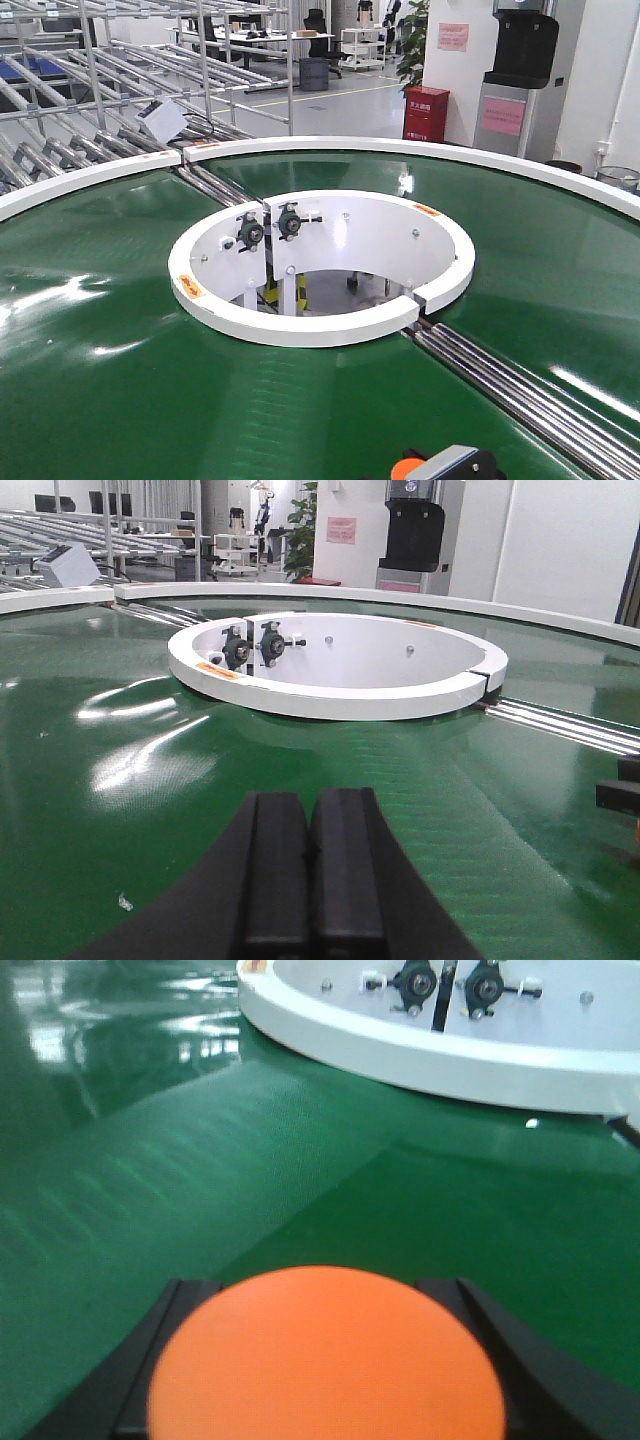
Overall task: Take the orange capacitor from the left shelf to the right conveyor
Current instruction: 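Lower the orange cylinder onto the green belt and open the right gripper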
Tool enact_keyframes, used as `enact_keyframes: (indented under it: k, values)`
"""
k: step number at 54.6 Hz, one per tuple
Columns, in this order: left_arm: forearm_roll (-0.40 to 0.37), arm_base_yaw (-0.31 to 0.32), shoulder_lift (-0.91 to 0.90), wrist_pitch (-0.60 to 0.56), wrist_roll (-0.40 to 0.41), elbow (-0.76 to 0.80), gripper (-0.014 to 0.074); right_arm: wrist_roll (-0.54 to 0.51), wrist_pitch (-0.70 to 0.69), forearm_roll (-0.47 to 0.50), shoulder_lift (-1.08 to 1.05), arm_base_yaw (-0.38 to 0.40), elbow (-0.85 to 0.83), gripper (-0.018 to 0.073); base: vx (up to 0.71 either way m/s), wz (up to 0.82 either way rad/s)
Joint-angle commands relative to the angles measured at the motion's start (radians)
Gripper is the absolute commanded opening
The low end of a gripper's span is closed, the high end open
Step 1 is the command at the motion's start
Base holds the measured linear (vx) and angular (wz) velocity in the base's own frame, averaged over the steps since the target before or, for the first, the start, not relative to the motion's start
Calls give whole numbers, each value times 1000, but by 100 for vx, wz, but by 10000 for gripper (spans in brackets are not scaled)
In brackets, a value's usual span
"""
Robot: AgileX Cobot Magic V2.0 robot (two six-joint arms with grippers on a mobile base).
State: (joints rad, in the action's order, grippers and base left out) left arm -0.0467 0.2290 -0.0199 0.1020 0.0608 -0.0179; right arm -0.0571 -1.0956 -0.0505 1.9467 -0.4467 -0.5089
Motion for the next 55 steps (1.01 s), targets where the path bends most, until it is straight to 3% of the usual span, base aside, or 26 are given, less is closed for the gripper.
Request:
enact_keyframes:
  k: [1,4,5,7,15,21,27,38,45,51,55]
  values:
    - [-5,7,-5,-82,6,30,-6,-12,-97,-9,-22,6,-19,123,0,0]
    - [-5,7,-5,-82,6,30,-6,-12,-98,-14,-18,6,-19,165,0,0]
    - [-5,7,-5,-82,6,30,-6,-20,-101,-31,-17,6,-19,270,0,0]
    - [-5,7,-5,-82,6,30,-6,-20,-104,-35,-17,6,-19,339,0,0]
    - [-5,7,-5,-82,6,30,-6,-19,-104,-33,-17,6,-19,533,0,0]
    - [-5,7,-5,-82,6,30,-6,-16,-104,-33,-20,6,-19,647,0,0]
    - [-5,7,-5,-82,6,30,-6,-12,-97,-33,-35,6,-19,694,0,0]
    - [-5,7,-5,-82,6,30,-6,-12,-31,-33,-176,6,-19,678,0,0]
    - [-5,7,-5,-82,6,30,-6,49,114,-36,-349,6,-19,635,0,0]
    - [-5,7,-5,-82,6,30,-6,101,297,-69,-528,4,-19,519,0,0]
    - [-5,7,-5,-82,6,30,-6,140,491,-123,-665,4,-19,367,0,0]
